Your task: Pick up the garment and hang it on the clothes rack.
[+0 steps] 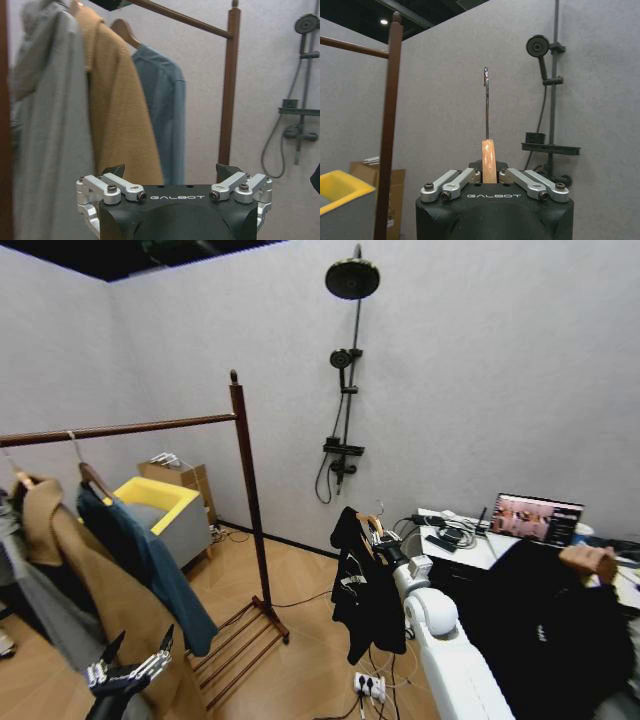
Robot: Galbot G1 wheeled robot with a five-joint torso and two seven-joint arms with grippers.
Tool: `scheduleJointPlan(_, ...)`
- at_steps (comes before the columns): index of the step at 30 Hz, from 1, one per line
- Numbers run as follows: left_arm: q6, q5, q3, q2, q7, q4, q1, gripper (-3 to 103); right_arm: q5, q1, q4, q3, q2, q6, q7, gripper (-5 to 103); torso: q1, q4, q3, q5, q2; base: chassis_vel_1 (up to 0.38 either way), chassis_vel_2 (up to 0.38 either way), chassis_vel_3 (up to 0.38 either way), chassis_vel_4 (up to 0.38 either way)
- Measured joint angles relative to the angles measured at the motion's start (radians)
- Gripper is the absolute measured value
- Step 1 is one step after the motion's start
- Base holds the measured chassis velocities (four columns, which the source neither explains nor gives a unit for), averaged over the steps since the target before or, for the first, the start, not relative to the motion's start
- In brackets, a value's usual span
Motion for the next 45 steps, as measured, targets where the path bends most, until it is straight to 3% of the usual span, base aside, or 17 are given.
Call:
scheduleJointPlan(21, 0.0, 0.0, 0.0, 0.0, 0.0, 0.0, 0.0, 100, -0.039, -0.018, 0.004, 0.007, 0.012, 0.011, 0.0, 10, 0.0, 0.0004, 0.0, -0.0001, 0.0, 0.117, 0.116, 0.122, 0.114)
scheduleJointPlan(25, 0.0, 0.0, 0.0, 0.0, 0.0, 0.0, 0.0, 100, -0.048, -0.021, 0.001, 0.007, 0.018, 0.013, -0.016, 10, 0.0, -0.0006, 0.0, -0.0001, 0.0, 0.0, 0.0, 0.0, 0.0)
scheduleJointPlan(45, 0.0, 0.0, 0.0, 0.0, 0.0, 0.0, 0.0, 100, -0.078, -0.037, -0.002, 0.001, 0.028, 0.013, -0.04, 10, 0.001, 0.0, 0.0, 0.0, 0.0, -0.095, 0.106, 0.113, -0.091)
